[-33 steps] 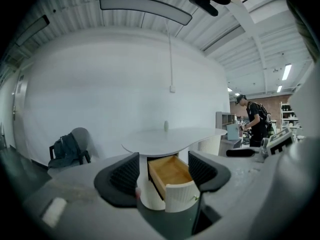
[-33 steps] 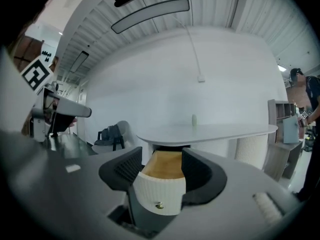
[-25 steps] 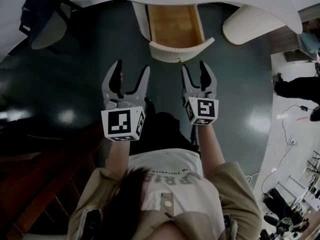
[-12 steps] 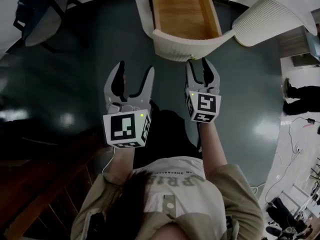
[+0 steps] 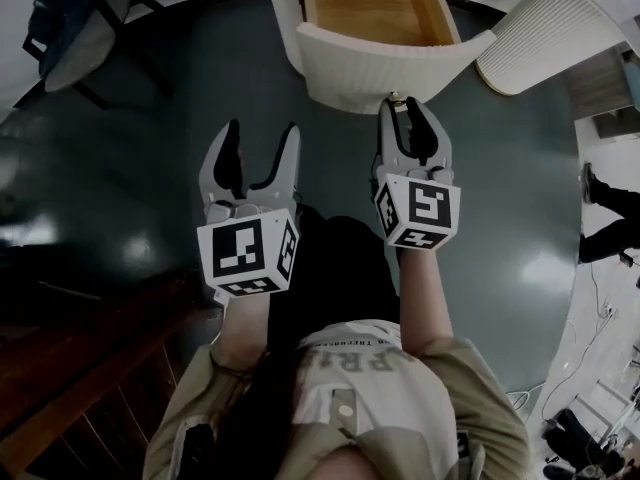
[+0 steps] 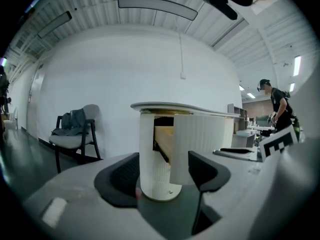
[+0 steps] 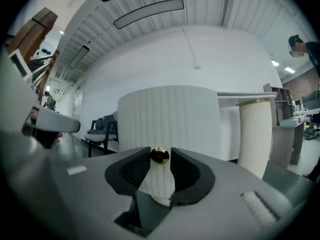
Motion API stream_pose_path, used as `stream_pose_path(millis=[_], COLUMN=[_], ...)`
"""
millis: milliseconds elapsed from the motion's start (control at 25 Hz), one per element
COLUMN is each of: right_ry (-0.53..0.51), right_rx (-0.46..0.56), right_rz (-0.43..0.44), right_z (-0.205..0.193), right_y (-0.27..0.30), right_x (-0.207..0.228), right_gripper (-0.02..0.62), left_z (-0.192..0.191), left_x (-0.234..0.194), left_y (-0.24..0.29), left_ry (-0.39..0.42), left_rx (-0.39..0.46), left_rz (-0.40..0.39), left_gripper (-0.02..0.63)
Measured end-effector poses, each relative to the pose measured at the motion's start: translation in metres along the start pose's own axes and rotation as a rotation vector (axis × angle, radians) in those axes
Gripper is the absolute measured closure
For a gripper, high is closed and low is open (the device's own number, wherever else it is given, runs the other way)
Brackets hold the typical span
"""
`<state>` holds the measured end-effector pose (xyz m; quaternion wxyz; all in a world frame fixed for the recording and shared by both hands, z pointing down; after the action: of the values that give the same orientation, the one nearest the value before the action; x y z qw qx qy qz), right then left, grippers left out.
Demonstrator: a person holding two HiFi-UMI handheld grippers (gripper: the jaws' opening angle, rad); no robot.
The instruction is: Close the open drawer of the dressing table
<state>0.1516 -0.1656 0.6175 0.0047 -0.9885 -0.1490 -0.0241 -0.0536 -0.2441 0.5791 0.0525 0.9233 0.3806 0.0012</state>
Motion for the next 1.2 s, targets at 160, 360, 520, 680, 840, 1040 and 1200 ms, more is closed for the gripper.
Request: stream_pose_path(millis=[160,360,520,680,840,1040,1200], right_ry=[-0.033,-0.020,-0.015,-0.015,-0.013,-0.008,-0.001], right_rx=[-0.035,-0.074,-0.087,-0.087,-0.084,-0.081,-0.076], right_rz=[0.020,0.037,0.039,0.043,0.047,0.045,0.046], right_z=[-0.001,0.000,0.002,0.003,0.004,0.003,0.003], right_y=[0.001,0.004,0.009,0.017,0.027,0.038,0.049], right_x=[0.001,0.001,0.001,0.003,0.006,0.008,0.009], right_gripper=[0.479,0.483,0.483,0.484,0.483,0.484,0.485], left_z=[0.001,0.009,0.015,0.012,0.008,0.002,-0.003], left_x=[0.003,0.000,0.001,0.005,0.006,-0.001,-0.005], left_y=[0.001,0.000,0.001,0.003,0.003,0.003,0.006], left_ry=[-0.008,-0.032,-0.045,-0.055,-0.063,-0.065,-0.059], left_rx=[0.004,0.022,0.033,0.032,0.027,0.019,0.017], left_rz=[0.002,0.011,0.008,-0.004,-0.004,0.014,0.024], left_gripper=[0.285,0.285,0.285,0.285,0.285,0.285,0.285])
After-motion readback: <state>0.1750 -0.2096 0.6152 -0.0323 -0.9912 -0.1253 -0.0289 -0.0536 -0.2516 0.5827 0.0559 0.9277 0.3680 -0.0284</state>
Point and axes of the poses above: the fingertips, and each gripper's own axes: y forward along the fingers, x to its right, z out of its top, the point moved 7 cm from there along -y, backward along the fingers, and after that the axes turned 7 degrees about x, right-handed, at the moved point
